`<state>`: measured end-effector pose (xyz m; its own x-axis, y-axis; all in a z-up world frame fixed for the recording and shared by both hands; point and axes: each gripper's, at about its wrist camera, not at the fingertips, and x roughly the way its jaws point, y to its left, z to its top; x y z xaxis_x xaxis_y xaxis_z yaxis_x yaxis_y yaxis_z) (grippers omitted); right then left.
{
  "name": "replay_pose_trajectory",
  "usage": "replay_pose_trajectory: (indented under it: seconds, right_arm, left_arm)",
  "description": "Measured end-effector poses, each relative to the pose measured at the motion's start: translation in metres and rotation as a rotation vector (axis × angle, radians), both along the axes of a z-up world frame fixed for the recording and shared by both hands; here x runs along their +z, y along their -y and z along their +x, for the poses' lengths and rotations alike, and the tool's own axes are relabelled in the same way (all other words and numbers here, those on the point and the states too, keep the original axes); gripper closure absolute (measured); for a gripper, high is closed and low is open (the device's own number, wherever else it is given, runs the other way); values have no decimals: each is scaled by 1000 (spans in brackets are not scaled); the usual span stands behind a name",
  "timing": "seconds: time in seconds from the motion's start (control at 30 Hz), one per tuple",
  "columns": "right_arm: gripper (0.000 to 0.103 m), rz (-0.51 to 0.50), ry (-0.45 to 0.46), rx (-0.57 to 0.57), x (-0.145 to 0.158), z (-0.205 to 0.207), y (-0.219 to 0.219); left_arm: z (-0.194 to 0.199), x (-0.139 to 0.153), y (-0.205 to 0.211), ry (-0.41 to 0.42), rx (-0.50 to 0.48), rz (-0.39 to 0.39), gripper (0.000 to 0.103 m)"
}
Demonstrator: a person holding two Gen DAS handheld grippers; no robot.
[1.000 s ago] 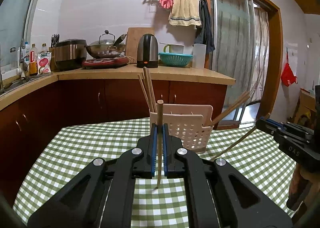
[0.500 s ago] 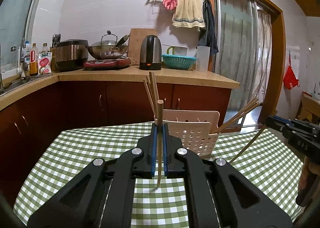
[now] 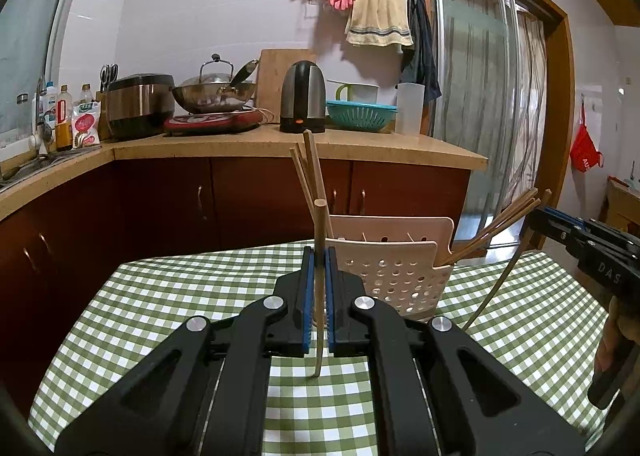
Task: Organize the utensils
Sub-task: 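Lift both held chopsticks and carry them over the basket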
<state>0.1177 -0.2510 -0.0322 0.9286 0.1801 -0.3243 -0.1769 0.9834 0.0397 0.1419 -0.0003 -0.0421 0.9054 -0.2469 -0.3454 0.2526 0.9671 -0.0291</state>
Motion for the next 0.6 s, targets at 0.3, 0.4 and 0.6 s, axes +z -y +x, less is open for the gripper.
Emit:
replay_pose_trajectory:
  seconds: [0.3, 0.4, 0.6]
  right_arm:
    - [96, 25, 22, 6, 7, -2, 3]
    - [96, 41, 38, 16, 16, -6, 5]
    - [96, 53, 110, 39, 45, -18, 5]
  left_arm:
    - [-1, 10, 0, 17, -14, -17, 97]
    - [-4, 22, 0, 34, -28, -28, 97]
    - [-14, 54, 4, 93, -63, -47, 97]
